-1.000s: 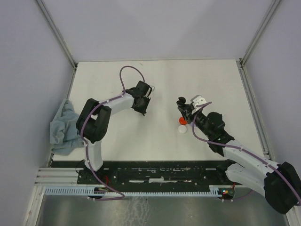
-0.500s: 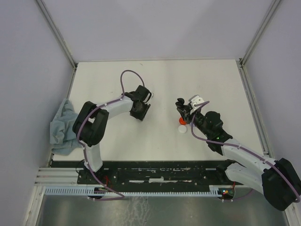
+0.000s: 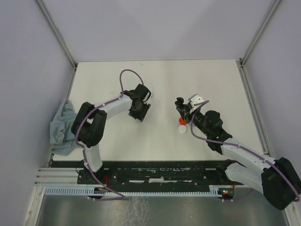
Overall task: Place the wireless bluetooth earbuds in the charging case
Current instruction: Move the earbud to the center of the board, then pick up the earbud from the center of the board.
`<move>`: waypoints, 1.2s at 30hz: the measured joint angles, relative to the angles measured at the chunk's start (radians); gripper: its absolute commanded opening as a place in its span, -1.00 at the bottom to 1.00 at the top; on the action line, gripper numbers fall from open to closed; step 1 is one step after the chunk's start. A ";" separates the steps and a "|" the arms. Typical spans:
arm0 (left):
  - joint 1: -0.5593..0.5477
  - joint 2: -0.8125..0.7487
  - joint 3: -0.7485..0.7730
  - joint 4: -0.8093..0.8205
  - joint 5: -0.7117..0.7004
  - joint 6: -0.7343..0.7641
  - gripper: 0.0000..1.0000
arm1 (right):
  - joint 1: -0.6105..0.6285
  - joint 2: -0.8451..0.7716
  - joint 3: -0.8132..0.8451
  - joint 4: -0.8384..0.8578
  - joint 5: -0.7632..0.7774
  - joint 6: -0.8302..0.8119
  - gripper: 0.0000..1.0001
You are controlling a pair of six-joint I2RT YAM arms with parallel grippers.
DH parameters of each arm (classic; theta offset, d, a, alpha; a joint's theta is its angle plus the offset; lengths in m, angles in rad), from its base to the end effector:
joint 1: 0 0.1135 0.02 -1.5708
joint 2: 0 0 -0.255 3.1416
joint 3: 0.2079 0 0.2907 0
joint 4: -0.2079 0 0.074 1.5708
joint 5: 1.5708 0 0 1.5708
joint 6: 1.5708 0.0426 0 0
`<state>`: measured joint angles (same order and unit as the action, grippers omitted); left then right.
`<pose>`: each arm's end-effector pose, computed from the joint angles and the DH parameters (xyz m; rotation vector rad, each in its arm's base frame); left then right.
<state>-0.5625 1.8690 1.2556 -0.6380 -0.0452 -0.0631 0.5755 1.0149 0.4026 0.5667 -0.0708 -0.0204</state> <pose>0.3382 -0.2110 0.1319 0.6876 2.7379 -0.0792 0.2241 0.1490 0.2104 -0.5335 1.5487 0.4843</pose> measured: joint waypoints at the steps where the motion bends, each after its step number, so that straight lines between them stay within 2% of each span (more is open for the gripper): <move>1: 0.000 0.000 0.014 -0.005 0.005 -0.001 0.02 | 0.000 0.000 0.002 0.000 0.000 0.000 -0.94; 12: 0.040 0.112 0.196 -0.038 0.067 -0.014 -0.08 | 0.000 -0.001 0.003 -0.006 -0.001 0.000 -0.94; 36: 0.043 0.203 0.266 -0.152 0.111 -0.014 -0.22 | 0.000 0.012 0.004 -0.007 -0.005 0.001 -0.94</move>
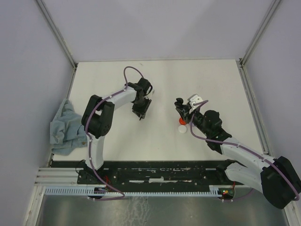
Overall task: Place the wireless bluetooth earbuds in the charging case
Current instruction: Pick up the earbud from the center of the board.
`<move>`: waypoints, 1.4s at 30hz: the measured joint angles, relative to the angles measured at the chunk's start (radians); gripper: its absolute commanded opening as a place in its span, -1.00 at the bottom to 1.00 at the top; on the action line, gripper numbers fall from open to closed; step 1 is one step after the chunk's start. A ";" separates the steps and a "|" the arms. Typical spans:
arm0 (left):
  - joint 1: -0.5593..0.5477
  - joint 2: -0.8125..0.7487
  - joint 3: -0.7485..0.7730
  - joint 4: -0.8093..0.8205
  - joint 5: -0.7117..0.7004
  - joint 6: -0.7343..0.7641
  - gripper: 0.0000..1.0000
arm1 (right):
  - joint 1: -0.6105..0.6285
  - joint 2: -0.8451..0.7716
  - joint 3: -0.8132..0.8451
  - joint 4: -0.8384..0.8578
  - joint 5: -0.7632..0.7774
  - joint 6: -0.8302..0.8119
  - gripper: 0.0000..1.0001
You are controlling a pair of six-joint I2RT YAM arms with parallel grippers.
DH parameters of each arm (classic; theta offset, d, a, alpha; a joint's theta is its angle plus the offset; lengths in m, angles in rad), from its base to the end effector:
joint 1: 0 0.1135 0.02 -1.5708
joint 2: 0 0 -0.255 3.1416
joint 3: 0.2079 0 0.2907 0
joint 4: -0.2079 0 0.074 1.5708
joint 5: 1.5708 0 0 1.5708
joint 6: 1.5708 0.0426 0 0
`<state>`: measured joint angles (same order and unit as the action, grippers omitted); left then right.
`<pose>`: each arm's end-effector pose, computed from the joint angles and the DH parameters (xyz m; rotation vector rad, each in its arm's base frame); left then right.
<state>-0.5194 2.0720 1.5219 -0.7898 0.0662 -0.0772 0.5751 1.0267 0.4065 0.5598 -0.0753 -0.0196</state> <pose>0.3832 -0.2224 0.1262 0.6545 2.8602 -0.1929 0.2253 0.1499 0.2082 -0.5401 1.5626 0.4863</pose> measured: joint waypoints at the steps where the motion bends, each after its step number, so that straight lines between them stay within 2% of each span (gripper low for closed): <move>1: 0.000 0.000 0.000 -0.002 0.000 0.000 -0.21 | 0.000 0.000 0.000 0.000 -0.001 0.000 -0.94; 16: -0.002 0.004 0.002 -0.022 0.012 -0.001 -0.24 | 0.000 0.019 0.005 0.005 -0.013 0.007 -0.94; 26: -0.032 0.008 0.003 -0.023 -0.070 -0.011 -0.26 | 0.000 0.019 0.005 0.004 -0.014 0.008 -0.94; 34: -0.039 0.001 -0.013 -0.007 -0.092 -0.014 -0.49 | 0.000 0.019 0.005 0.008 -0.026 0.017 -0.94; 42: -0.039 -0.093 -0.141 0.090 -0.124 -0.045 -0.62 | 0.000 0.019 0.005 0.024 -0.079 0.023 -0.94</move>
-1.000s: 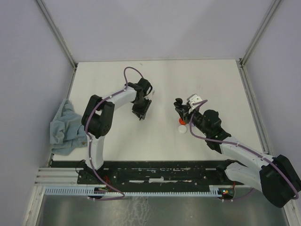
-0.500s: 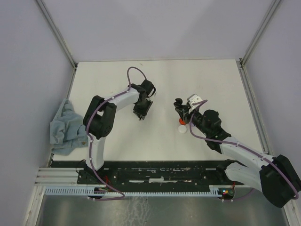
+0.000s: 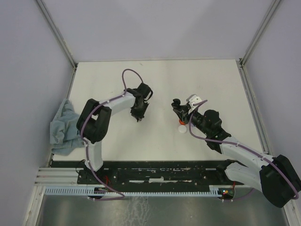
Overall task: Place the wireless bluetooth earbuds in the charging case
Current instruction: Pick up the earbud from the center of the board, then place the earbud in the charging case.
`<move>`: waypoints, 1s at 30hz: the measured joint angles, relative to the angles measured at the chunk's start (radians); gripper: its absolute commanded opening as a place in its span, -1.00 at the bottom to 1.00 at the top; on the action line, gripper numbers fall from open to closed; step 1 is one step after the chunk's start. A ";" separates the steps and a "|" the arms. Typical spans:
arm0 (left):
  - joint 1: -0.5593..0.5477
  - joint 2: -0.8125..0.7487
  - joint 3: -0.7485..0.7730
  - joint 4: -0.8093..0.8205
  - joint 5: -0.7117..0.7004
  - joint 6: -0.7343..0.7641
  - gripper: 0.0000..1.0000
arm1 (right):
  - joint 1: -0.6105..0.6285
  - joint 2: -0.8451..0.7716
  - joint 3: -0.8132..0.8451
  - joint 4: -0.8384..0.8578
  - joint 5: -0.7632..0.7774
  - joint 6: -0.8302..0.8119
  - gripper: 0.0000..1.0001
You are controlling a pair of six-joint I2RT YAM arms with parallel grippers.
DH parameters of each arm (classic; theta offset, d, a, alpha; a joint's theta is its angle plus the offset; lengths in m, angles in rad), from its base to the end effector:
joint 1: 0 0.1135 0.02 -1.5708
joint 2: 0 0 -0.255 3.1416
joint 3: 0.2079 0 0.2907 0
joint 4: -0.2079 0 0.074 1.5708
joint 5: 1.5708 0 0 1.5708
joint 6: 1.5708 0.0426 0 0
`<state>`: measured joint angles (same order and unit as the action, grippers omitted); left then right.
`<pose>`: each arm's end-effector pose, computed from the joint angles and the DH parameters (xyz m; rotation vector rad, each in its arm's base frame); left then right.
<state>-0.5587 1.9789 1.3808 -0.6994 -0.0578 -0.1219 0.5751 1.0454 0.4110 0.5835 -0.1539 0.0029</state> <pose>0.3587 -0.2213 0.1248 0.6095 2.7988 -0.0534 0.2253 0.1538 0.2079 -0.5805 1.5458 0.5677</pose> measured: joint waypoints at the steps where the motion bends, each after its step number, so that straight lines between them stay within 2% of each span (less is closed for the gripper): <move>1: 0.000 -0.014 -0.015 0.000 -0.007 -0.008 -0.64 | 0.000 0.000 0.000 0.006 -0.007 0.001 -0.94; 5: 0.000 -0.111 -0.056 0.000 -0.035 -0.029 -0.65 | 0.000 0.006 0.013 0.027 -0.049 0.008 -0.94; 8: 0.000 -0.239 -0.063 0.021 -0.049 -0.042 -0.65 | 0.000 0.021 0.037 0.054 -0.080 0.016 -0.93; 18: 0.000 -0.667 -0.119 0.220 -0.018 -0.065 -0.63 | 0.000 0.098 0.124 0.164 -0.177 0.045 -0.93; 24: 0.000 -0.792 -0.184 0.366 0.079 -0.109 -0.60 | 0.000 0.170 0.190 0.229 -0.214 0.072 -0.94; 30: 0.000 -0.809 -0.198 0.502 0.185 -0.135 -0.59 | 0.001 0.221 0.213 0.287 -0.235 0.106 -0.94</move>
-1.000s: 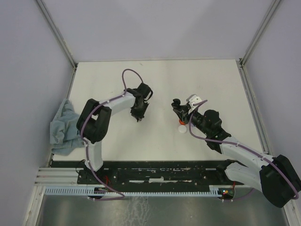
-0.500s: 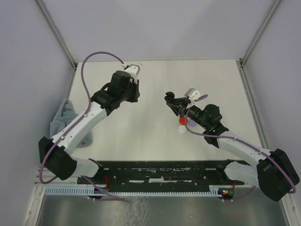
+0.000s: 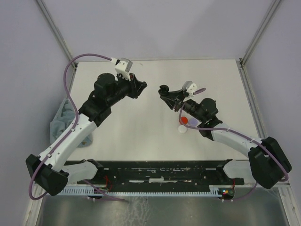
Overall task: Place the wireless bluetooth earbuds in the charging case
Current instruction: Place the earbud in the charging case.
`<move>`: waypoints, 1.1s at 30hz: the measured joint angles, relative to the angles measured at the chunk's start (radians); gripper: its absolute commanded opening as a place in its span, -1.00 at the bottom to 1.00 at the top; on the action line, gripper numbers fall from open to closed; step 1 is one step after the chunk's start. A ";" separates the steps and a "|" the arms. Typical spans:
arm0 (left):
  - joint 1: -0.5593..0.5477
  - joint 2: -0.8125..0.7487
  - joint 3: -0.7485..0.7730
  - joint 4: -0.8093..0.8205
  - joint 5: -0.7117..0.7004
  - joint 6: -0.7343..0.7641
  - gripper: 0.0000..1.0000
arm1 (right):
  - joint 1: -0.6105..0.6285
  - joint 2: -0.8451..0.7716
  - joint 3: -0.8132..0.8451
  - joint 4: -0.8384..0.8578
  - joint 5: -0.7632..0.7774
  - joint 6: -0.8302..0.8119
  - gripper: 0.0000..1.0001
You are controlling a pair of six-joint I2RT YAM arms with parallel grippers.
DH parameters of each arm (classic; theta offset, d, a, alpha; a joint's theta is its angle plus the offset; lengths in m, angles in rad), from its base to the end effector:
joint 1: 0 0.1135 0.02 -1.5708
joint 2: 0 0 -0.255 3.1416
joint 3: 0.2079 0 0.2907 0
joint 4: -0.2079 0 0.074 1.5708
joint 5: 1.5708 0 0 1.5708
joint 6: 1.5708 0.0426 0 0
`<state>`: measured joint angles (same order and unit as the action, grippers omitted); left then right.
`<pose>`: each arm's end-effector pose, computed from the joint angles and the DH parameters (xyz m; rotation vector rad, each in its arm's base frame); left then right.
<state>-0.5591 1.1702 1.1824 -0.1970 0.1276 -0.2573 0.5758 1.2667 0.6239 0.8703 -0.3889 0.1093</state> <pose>0.2671 -0.1735 0.3904 0.3661 1.7705 -0.7010 0.2577 0.1866 0.2599 -0.6464 1.2536 0.8324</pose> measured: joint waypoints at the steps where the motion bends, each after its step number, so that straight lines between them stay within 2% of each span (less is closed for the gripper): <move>1: 0.000 -0.001 -0.005 0.023 0.017 -0.002 -0.59 | 0.000 0.006 0.003 0.006 -0.003 0.005 -0.94; 14: -0.014 -0.002 -0.090 0.263 0.188 -0.012 -0.59 | 0.025 0.020 0.042 0.058 -0.029 0.053 -0.93; 25: -0.045 0.000 -0.122 0.373 0.224 -0.014 -0.59 | 0.033 0.020 0.042 0.065 -0.030 0.070 -0.93; 33: -0.074 0.020 -0.140 0.394 0.223 -0.015 -0.60 | 0.037 0.020 0.042 0.065 -0.029 0.074 -0.93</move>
<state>-0.6327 1.1900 1.0428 0.1967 0.3504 -0.2722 0.6132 1.2865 0.6662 0.9352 -0.4183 0.1829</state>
